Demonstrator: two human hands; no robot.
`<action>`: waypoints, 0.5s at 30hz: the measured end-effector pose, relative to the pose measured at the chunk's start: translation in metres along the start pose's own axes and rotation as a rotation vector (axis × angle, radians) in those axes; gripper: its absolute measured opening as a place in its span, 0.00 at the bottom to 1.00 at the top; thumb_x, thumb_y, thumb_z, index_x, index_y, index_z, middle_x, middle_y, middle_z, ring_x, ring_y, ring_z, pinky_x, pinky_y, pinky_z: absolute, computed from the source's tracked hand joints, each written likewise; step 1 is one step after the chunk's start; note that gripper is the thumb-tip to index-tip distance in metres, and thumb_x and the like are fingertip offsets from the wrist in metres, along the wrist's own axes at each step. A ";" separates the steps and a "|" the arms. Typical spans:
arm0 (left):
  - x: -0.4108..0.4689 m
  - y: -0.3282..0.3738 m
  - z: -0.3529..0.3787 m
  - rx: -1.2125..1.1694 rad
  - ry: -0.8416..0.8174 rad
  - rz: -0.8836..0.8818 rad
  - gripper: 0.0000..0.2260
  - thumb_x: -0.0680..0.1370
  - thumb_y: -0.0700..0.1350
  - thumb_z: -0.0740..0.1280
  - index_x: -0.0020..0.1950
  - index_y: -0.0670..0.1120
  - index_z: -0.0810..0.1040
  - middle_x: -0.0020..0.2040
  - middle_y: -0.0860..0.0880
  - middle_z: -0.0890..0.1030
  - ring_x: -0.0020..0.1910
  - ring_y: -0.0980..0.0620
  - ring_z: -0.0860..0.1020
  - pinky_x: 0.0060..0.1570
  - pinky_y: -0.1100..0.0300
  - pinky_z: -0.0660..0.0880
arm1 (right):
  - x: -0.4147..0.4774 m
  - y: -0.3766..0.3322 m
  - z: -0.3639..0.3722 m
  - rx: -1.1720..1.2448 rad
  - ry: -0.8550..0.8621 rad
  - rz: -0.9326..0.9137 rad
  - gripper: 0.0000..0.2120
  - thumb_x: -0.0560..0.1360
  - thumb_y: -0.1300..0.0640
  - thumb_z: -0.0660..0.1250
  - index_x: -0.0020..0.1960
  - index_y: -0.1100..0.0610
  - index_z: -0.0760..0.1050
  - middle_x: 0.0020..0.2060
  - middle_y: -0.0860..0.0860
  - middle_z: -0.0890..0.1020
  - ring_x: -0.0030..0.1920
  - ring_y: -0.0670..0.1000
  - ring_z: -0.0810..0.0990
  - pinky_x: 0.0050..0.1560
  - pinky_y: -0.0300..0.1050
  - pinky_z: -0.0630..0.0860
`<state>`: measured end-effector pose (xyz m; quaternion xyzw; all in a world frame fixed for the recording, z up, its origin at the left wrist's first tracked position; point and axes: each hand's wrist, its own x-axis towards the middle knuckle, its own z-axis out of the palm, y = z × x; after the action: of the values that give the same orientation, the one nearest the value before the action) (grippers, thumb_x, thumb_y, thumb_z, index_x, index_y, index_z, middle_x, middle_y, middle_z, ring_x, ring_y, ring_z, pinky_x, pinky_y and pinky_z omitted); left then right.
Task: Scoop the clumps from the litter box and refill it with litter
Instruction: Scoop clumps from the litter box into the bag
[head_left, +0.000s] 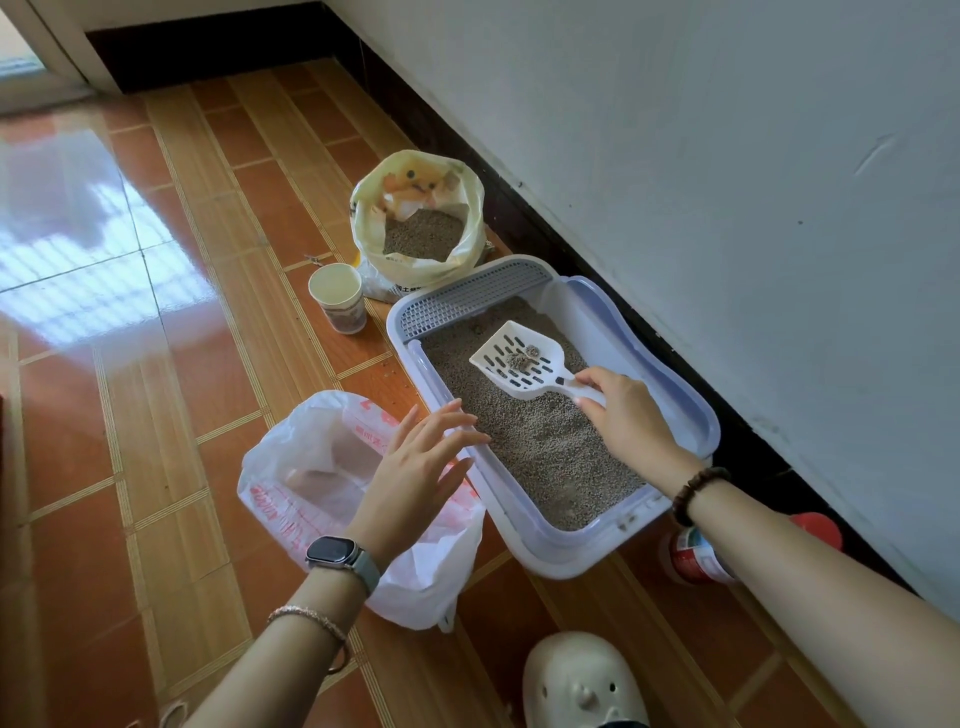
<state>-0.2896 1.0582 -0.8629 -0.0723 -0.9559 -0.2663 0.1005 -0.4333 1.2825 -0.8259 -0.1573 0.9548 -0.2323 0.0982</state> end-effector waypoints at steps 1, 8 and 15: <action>0.000 0.000 0.000 0.003 -0.001 0.000 0.13 0.79 0.47 0.63 0.63 0.54 0.76 0.68 0.53 0.73 0.75 0.54 0.62 0.76 0.49 0.50 | 0.000 0.000 -0.001 0.005 -0.002 -0.003 0.12 0.78 0.57 0.66 0.61 0.53 0.76 0.48 0.52 0.81 0.38 0.47 0.76 0.30 0.33 0.65; 0.002 -0.001 0.001 0.006 -0.022 -0.002 0.14 0.79 0.48 0.62 0.64 0.54 0.74 0.69 0.53 0.72 0.75 0.55 0.61 0.76 0.47 0.53 | -0.002 -0.006 -0.004 0.034 0.008 -0.027 0.12 0.78 0.57 0.66 0.61 0.53 0.76 0.46 0.50 0.81 0.35 0.44 0.76 0.29 0.34 0.65; -0.002 -0.001 -0.005 -0.024 0.033 -0.056 0.13 0.80 0.49 0.59 0.64 0.52 0.75 0.68 0.52 0.73 0.70 0.55 0.68 0.74 0.51 0.60 | -0.002 -0.029 -0.015 0.095 0.046 -0.115 0.12 0.78 0.57 0.67 0.61 0.53 0.77 0.46 0.49 0.82 0.37 0.45 0.77 0.33 0.36 0.69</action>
<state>-0.2874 1.0548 -0.8594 -0.0421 -0.9525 -0.2818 0.1079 -0.4281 1.2644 -0.7986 -0.2017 0.9342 -0.2859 0.0698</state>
